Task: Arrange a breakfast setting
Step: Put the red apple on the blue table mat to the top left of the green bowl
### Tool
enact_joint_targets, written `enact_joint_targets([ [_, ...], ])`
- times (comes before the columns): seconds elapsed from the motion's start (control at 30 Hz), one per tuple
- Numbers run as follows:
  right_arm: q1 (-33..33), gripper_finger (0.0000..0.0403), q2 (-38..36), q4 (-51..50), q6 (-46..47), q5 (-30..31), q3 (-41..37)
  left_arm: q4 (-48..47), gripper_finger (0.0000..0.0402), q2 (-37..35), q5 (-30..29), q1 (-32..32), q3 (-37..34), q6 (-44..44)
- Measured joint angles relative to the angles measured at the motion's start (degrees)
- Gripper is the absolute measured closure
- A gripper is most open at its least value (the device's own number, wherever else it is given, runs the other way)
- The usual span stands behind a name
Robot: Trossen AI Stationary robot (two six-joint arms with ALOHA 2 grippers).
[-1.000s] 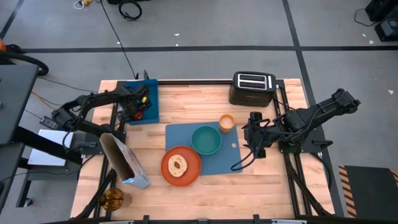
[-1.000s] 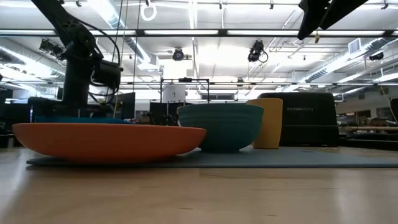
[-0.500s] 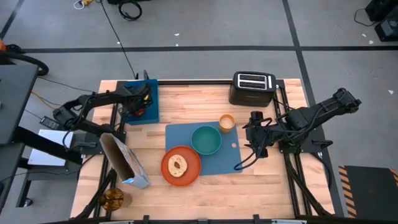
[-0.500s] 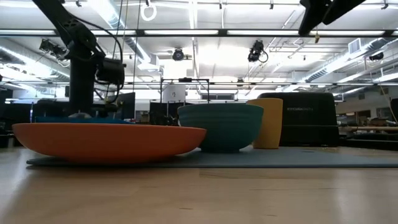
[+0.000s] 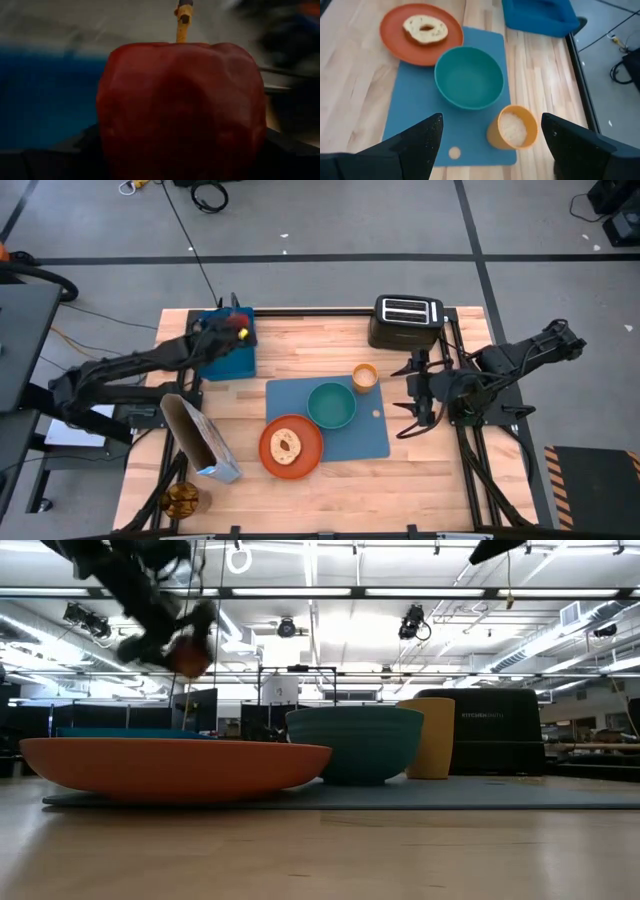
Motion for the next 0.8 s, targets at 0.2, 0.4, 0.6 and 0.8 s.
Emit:
enact_joint_targets([
  [0.2, 1.7, 0.0057, 0.3, 2.1, -0.5, 0.0, 0.0, 21.0, 0.0076, 4.1, -11.3, -19.1, -0.4, 20.9],
  [0.4, 3.8, 0.0057, 0.6, 5.6, 1.3, -0.4, 0.0, 37.2, 0.0076, 12.4, -23.5, -32.2, -7.9, 21.5],
  [0.6, 4.4, 0.0057, 2.3, 10.2, 0.9, -1.7, 0.0, 65.1, 0.0076, 24.6, -24.0, -35.8, -16.9, 26.0],
  [0.8, 4.4, 0.0057, 4.6, 13.9, 0.5, -2.1, 0.0, 70.9, 0.0076, 33.0, -22.9, -38.5, -16.7, 30.4],
])
